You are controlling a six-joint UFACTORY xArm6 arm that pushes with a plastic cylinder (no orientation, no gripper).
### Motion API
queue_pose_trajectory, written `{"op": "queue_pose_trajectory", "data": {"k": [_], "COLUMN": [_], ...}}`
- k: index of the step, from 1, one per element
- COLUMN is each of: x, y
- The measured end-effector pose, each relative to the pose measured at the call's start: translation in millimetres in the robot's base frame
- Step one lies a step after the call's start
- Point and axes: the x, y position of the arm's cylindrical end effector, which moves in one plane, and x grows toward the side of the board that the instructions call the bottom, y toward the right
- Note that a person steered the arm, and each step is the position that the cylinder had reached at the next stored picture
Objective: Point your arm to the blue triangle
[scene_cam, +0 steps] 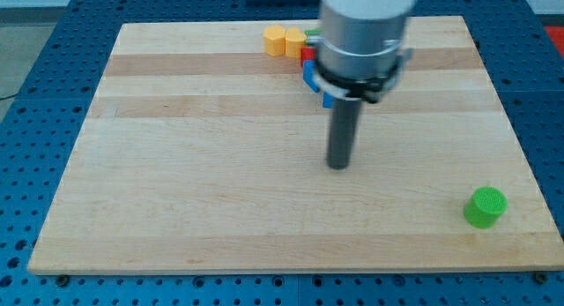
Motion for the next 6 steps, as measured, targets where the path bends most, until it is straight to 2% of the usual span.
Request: {"op": "queue_pose_trajectory", "data": {"k": [1, 2, 3, 5, 6], "x": [-16, -58, -117, -130, -130], "y": [-50, -84, -87, 7, 27]}}
